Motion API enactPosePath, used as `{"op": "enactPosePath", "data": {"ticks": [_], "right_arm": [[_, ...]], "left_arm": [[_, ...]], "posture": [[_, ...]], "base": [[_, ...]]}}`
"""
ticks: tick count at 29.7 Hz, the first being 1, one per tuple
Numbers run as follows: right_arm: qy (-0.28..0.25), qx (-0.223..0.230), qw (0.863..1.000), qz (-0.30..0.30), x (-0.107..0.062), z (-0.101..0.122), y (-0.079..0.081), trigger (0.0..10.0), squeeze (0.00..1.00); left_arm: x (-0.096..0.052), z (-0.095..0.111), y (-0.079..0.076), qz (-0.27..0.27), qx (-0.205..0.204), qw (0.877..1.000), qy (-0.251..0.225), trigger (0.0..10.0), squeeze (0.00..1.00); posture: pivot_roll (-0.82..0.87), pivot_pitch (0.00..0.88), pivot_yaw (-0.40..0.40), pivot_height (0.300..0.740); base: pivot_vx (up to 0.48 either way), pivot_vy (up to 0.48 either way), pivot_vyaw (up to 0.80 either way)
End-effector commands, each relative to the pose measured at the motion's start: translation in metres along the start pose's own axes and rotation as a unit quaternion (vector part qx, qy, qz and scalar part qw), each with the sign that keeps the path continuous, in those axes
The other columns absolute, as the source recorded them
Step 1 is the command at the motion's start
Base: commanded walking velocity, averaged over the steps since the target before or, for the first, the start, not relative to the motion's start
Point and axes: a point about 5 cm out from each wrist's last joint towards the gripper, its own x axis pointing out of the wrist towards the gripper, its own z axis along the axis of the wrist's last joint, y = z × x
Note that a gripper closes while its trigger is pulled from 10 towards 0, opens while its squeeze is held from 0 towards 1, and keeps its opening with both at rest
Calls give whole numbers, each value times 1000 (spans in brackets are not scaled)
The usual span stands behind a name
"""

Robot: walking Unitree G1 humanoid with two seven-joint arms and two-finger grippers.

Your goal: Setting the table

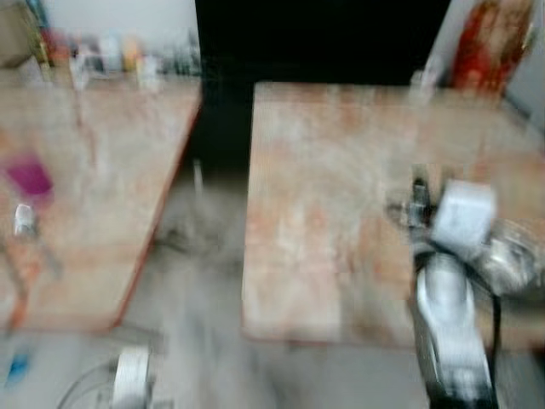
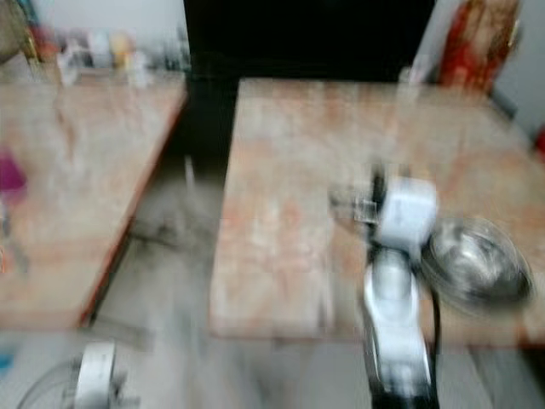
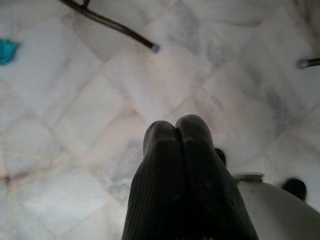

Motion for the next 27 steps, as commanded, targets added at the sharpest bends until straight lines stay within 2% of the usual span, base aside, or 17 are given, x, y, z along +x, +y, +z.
{"op": "enactPosePath", "data": {"ticks": [1,18,23,27], "right_arm": [[-1,-6,1000,-2,-1,0,-6,10000,0],[3,-4,1000,-1,-3,-3,-5,10000,0],[11,4,1000,-9,-3,-6,-4,10000,0],[22,5,1000,-18,-3,-12,-6,10000,0]], "left_arm": [[-1,-6,-3,-2,-5,1000,9,10000,0],[-2,-7,-2,-4,-3,1000,11,10000,0],[-1,-7,-2,-5,-2,1000,12,10000,0],[-1,-7,-3,-5,1,1000,13,10000,0]], "posture": [[69,62,-28,740],[71,76,-20,740],[73,78,-19,740],[75,82,-19,740]], "base": [[0,300,800],[0,298,784],[0,295,0],[0,0,0]]}}
